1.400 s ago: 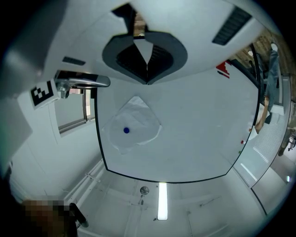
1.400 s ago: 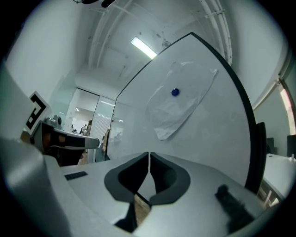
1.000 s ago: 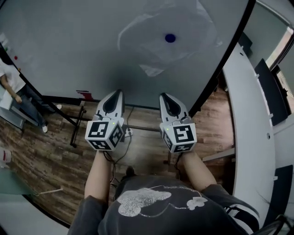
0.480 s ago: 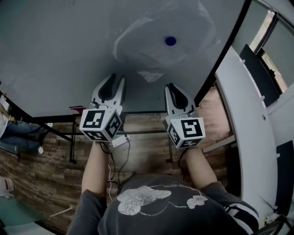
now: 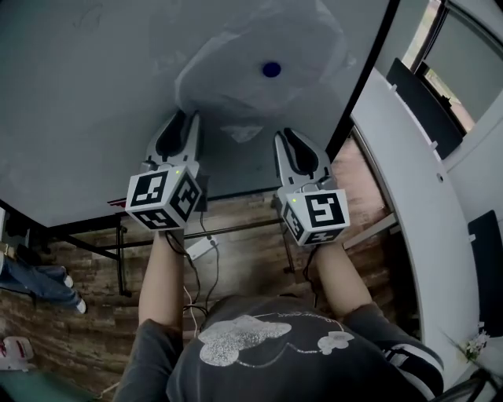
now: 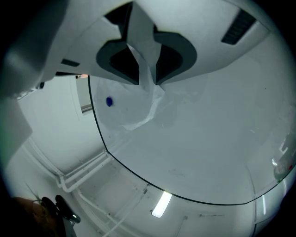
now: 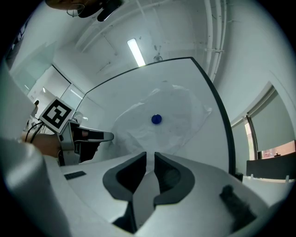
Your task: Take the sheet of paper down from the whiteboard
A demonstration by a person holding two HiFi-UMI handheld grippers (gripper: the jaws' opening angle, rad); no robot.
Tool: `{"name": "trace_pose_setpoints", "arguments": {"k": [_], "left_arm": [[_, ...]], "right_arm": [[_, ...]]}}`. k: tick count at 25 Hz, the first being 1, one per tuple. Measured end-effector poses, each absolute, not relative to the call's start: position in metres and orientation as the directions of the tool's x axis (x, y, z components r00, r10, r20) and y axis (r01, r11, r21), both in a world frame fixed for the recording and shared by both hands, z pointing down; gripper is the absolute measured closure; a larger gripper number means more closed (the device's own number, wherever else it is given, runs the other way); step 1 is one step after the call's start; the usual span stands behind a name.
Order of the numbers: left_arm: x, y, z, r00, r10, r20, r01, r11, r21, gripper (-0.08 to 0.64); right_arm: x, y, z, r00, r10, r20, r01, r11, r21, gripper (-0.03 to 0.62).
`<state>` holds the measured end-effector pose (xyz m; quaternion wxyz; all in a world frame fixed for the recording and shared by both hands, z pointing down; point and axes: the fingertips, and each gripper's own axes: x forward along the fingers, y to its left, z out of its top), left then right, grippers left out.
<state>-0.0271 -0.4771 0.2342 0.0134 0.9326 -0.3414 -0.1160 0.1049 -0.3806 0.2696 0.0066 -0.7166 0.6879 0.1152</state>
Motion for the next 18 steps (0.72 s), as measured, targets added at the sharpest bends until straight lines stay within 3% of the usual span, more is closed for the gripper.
{"name": "trace_pose_setpoints", "arguments": {"k": [3,7,12,18], "left_arm": [[-0.026,-0.480,0.234,0.733,-0.651,-0.199,-0.645,-0.757,0.103,0.439],[-0.032,-0.483,0.232,0.712,-0.671,-0.206,-0.668,-0.738,0.095,0.545],[-0.034,-0.482,0.228,0.718,-0.658,-0.227,-0.653,-0.750,0.106,0.548],[-0.034,-0.482,0.228,0.718,-0.658,-0.229,-0.652,-0.750,0.110,0.549]], "right_arm": [[0.103,-0.380,0.265,0.029,-0.983,-0.182,-0.984,-0.060,0.166,0.544],[0.095,-0.385,0.247,0.014,-0.979,-0.204,-0.977,-0.057,0.206,0.521],[0.095,-0.402,0.211,0.037,-0.973,-0.226,-0.964,-0.094,0.250,0.463],[0.100,-0.419,0.177,0.062,-0.959,-0.276,-0.939,-0.150,0.310,0.442]]}}
